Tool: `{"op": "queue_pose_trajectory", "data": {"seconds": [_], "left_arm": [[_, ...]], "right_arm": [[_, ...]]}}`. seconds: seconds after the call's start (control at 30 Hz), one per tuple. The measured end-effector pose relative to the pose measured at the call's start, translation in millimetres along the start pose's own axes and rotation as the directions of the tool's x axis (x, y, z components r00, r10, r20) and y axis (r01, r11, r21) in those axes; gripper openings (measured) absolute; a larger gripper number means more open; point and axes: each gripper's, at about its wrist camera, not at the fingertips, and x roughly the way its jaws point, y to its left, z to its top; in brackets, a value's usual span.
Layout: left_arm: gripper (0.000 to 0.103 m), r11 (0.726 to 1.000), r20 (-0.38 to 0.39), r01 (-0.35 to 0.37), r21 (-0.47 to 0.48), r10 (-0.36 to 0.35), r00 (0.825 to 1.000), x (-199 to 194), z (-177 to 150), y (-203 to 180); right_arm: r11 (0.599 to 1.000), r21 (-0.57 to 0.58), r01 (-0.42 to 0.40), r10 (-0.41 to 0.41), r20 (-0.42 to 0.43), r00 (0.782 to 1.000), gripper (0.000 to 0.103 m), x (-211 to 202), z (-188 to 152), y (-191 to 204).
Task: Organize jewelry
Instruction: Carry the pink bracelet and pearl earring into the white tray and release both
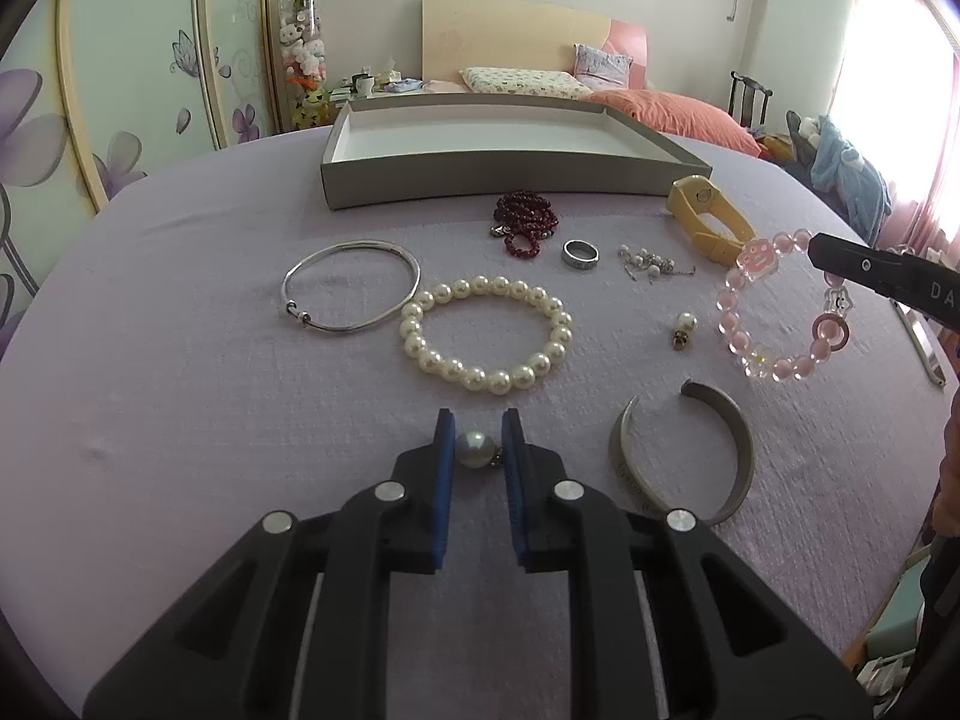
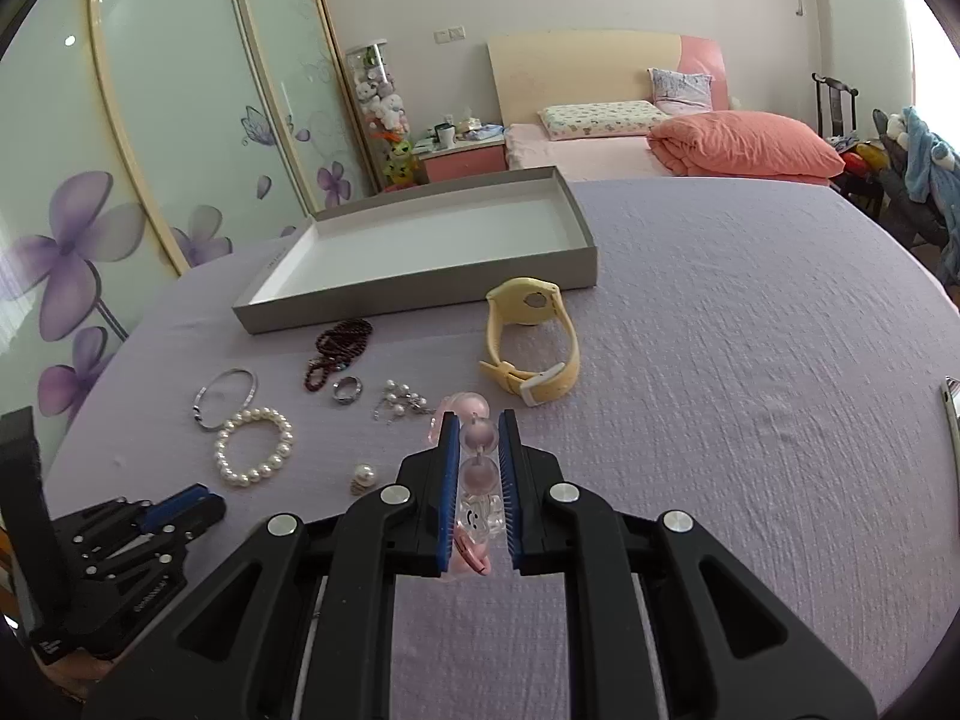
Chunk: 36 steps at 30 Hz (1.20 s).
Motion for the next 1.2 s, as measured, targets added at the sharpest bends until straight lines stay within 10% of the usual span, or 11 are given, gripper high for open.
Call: {"op": "queue_pose_trajectory", "data": {"seconds": [0.63,1.2], "left_arm": [[0.016,1.000,0.127,0.002,-0.025,0.001,0.992,-56,33,26],[0.016,0.996,0.149,0.083,-0.034,-0.077,0.986,-25,153,43]], "right_arm": [[0.998,-0.041,-0.044,0.048,0.076,0.996,0.014,-26,18,15],[0.991,-0.136,0.003,0.023,0.191,0.981,0.014,-21,116,29]]}}
